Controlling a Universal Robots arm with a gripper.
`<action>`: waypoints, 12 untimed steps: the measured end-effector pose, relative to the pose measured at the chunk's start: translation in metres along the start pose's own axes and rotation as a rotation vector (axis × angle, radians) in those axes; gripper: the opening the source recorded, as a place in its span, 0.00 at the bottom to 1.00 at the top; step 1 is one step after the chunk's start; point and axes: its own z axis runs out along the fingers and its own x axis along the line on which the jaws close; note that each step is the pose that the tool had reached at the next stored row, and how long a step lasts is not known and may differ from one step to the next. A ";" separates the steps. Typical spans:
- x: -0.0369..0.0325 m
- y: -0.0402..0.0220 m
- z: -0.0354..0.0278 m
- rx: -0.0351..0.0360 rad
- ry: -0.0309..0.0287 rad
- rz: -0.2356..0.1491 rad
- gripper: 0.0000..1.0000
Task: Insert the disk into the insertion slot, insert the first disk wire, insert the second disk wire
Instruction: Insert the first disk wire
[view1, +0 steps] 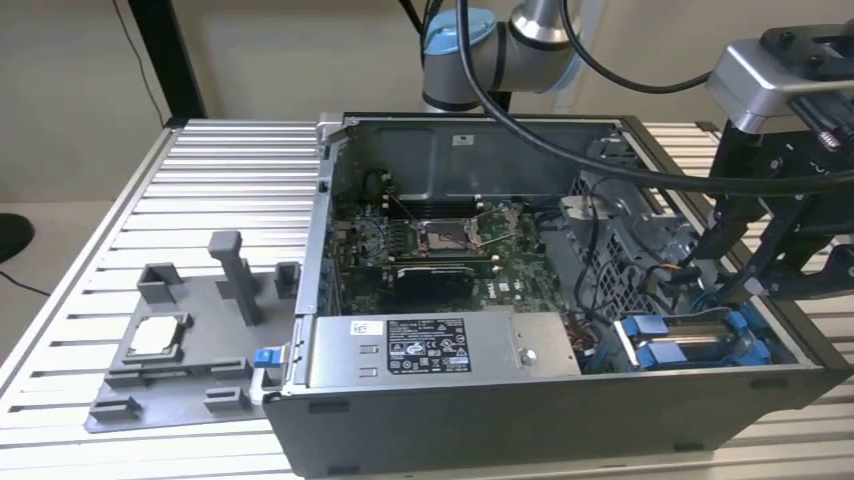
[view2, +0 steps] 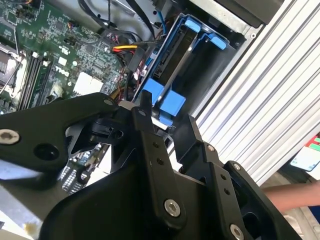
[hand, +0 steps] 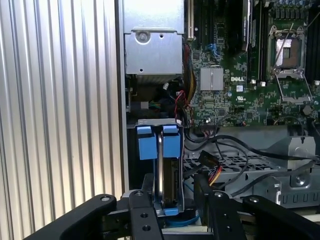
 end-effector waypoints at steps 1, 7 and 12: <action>0.0000 0.0000 0.0000 0.0000 -0.0002 0.000 1.00; 0.0000 0.0000 0.0000 0.0002 -0.0010 0.000 1.00; -0.0020 0.0001 0.0045 0.0122 -0.0058 -0.001 1.00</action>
